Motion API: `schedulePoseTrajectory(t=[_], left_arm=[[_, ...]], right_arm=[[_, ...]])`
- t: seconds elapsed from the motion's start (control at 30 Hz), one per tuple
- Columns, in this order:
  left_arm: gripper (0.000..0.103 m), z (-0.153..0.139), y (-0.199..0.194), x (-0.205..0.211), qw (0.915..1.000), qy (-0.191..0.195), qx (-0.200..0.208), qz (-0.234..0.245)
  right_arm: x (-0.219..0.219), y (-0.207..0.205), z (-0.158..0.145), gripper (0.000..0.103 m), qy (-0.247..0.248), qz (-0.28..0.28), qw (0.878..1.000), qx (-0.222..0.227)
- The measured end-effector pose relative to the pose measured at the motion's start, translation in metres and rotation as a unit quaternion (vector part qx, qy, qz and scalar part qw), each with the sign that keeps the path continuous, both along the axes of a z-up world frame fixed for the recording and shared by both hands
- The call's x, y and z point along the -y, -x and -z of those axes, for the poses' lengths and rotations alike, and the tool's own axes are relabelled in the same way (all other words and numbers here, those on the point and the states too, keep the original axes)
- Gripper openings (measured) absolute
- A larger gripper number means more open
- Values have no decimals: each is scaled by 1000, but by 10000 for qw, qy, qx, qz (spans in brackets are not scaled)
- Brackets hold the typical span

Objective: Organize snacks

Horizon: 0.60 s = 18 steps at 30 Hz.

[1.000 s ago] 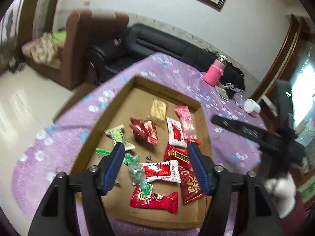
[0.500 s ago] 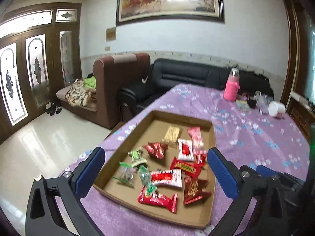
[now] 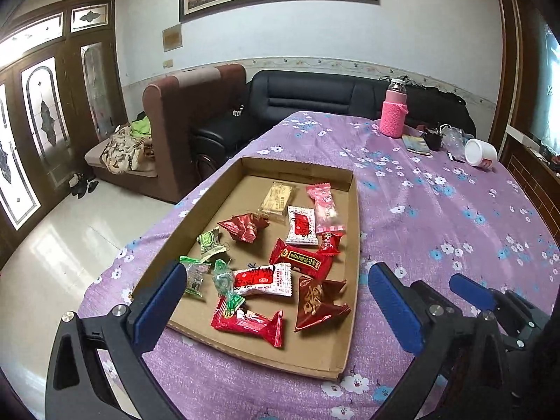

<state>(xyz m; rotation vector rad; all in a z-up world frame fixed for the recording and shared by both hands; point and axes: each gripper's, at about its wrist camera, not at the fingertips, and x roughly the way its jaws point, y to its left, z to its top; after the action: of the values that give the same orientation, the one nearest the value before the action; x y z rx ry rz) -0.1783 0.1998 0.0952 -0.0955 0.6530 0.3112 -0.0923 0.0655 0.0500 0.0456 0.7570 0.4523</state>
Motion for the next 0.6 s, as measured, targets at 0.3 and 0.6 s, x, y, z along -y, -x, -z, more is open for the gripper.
schedulePoseTrajectory(t=[0.3,0.6], left_arm=[[103,3,0,-8,9998,171,-89,22],[103,3,5,-13,9997,254,-47,-4]], right_arm=[[-12,7,-2,61,182,-100,9997,107],[-19,12,-2,61,257,-144,9995,124]])
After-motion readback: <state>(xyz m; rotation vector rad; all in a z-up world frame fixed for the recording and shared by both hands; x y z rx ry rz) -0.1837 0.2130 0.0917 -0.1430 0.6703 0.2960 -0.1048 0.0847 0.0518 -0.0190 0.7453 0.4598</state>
